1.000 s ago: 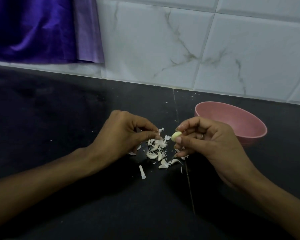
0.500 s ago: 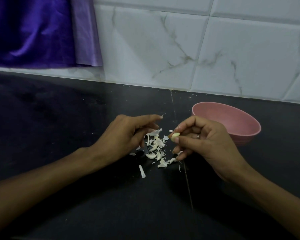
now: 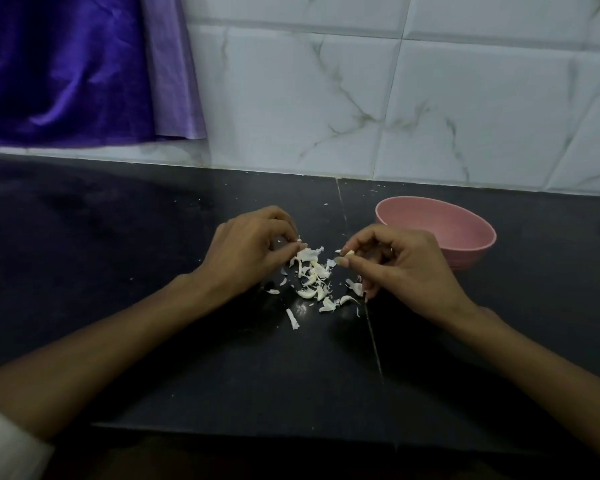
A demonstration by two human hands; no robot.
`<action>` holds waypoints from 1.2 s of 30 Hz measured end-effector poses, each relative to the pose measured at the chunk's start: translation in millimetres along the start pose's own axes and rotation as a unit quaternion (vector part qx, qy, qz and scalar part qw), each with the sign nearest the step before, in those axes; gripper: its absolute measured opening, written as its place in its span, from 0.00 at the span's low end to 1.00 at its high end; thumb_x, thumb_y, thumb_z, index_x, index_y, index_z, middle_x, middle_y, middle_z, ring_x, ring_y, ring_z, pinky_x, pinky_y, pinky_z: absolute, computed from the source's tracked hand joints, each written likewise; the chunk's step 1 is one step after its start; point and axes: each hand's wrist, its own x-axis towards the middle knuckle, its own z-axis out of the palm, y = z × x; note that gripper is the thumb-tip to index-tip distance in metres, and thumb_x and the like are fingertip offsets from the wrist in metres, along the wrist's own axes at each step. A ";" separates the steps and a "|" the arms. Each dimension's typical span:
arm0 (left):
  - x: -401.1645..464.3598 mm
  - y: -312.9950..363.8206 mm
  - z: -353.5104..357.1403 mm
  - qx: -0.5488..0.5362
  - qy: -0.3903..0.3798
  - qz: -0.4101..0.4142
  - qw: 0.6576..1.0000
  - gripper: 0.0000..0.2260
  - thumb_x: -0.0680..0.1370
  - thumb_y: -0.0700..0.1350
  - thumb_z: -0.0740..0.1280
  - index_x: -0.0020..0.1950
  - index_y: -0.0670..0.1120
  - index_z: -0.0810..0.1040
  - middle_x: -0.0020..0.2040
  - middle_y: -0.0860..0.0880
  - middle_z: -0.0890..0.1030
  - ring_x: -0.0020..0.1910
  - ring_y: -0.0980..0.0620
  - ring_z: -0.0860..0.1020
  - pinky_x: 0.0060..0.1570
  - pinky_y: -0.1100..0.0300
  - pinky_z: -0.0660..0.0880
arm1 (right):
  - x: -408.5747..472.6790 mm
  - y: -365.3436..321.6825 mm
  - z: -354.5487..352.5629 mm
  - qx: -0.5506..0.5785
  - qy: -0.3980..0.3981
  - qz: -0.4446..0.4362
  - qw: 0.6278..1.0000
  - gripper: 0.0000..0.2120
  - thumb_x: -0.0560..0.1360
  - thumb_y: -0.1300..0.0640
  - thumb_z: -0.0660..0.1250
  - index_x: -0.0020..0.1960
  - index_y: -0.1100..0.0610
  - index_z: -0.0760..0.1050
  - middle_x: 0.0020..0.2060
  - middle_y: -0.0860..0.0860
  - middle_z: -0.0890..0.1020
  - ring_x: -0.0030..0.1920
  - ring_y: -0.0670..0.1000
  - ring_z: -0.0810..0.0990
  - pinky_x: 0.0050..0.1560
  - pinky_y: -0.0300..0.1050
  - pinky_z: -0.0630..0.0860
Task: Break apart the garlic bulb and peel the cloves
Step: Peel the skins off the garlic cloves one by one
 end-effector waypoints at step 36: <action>57.9 78.1 10.5 0.119 -0.095 0.049 0.987 0.24 0.79 0.62 0.61 0.29 0.49 0.67 0.31 0.51 0.74 0.35 0.47 0.74 0.32 0.57 0.61 | -6.8 -14.4 -90.4 -0.264 0.129 0.016 0.956 0.14 0.76 0.70 0.65 0.53 0.57 0.83 0.33 0.35 0.81 0.22 0.46 0.78 0.28 0.34 0.76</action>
